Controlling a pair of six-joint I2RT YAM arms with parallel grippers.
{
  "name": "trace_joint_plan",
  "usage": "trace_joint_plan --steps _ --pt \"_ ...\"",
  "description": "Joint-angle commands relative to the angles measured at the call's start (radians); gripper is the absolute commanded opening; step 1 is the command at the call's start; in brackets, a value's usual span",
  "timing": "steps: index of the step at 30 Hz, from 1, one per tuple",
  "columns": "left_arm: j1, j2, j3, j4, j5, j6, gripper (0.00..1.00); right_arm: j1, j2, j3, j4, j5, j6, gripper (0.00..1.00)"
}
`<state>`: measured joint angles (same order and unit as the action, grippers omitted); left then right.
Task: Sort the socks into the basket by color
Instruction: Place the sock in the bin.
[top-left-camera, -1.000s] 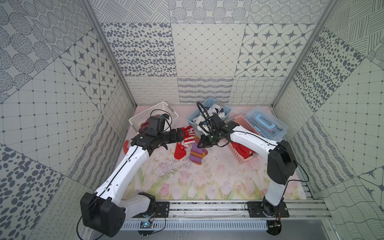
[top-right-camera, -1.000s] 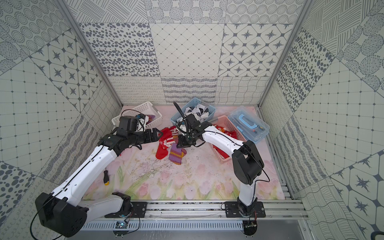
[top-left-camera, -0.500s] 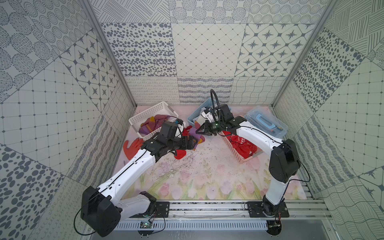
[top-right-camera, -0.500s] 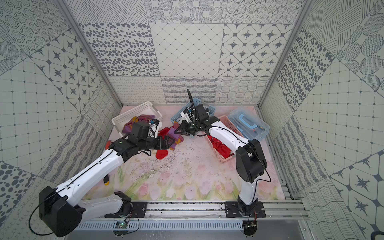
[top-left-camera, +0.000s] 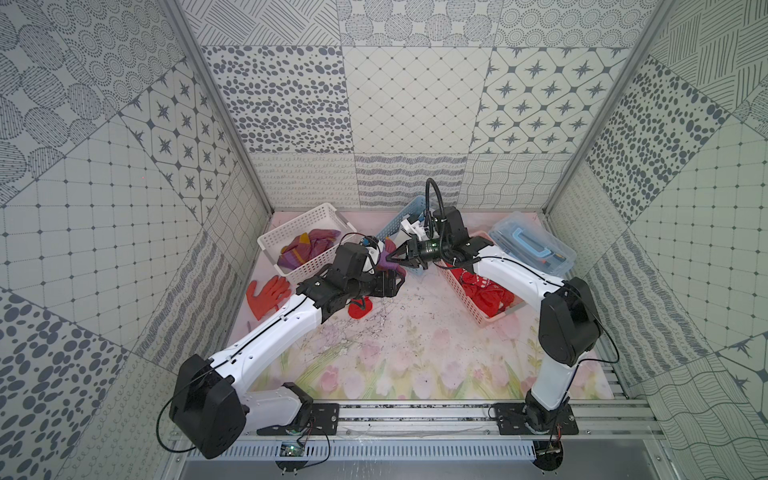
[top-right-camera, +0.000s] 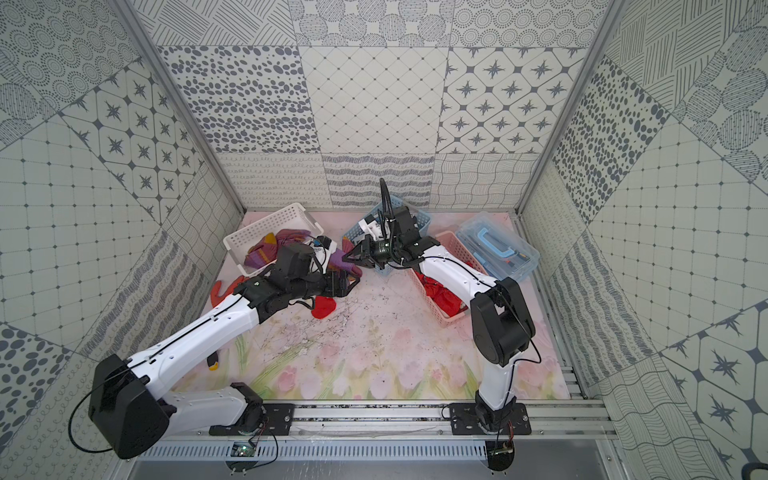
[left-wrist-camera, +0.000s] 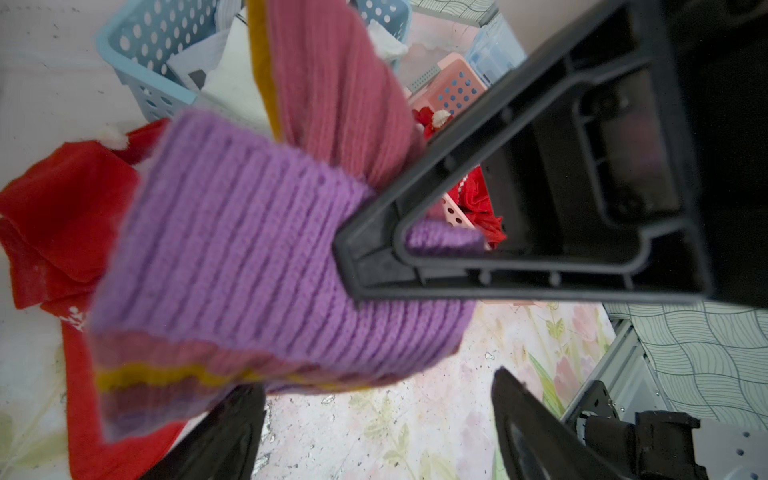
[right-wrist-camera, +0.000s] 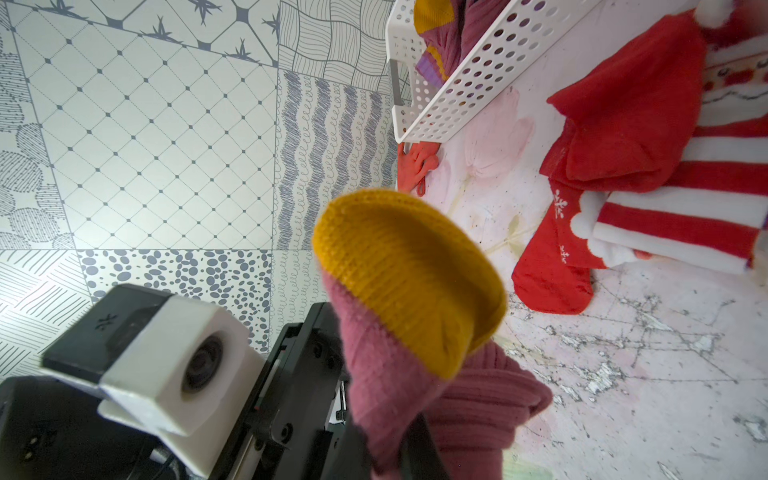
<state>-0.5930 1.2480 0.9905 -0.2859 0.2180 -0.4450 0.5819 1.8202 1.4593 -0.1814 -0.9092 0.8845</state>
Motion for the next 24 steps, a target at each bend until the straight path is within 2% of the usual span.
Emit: trace_joint_plan --steps 1,6,10,12,15,17,19,24 --pt "-0.004 0.014 0.019 0.126 -0.073 0.035 0.76 0.005 -0.052 -0.029 0.116 -0.044 0.062 0.0" --pt "-0.005 0.046 0.042 0.155 -0.062 0.054 0.59 0.007 -0.059 -0.062 0.198 -0.068 0.122 0.0" --pt "-0.008 0.051 0.048 0.166 -0.063 0.06 0.25 0.006 -0.063 -0.065 0.209 -0.076 0.132 0.0" --pt "-0.008 0.045 0.049 0.169 -0.065 0.066 0.14 0.006 -0.063 -0.066 0.211 -0.077 0.134 0.0" --pt "-0.008 0.041 0.061 0.148 -0.064 0.076 0.0 0.006 -0.062 -0.071 0.22 -0.08 0.138 0.0" --pt "-0.009 0.033 0.067 0.13 -0.067 0.081 0.0 0.006 -0.062 -0.068 0.218 -0.08 0.139 0.0" --pt "-0.009 0.023 0.07 0.108 -0.072 0.084 0.0 0.003 -0.062 -0.06 0.204 -0.079 0.125 0.13" --pt "-0.008 0.006 0.105 -0.004 -0.093 0.097 0.0 -0.01 -0.061 -0.017 0.102 -0.061 0.048 0.64"
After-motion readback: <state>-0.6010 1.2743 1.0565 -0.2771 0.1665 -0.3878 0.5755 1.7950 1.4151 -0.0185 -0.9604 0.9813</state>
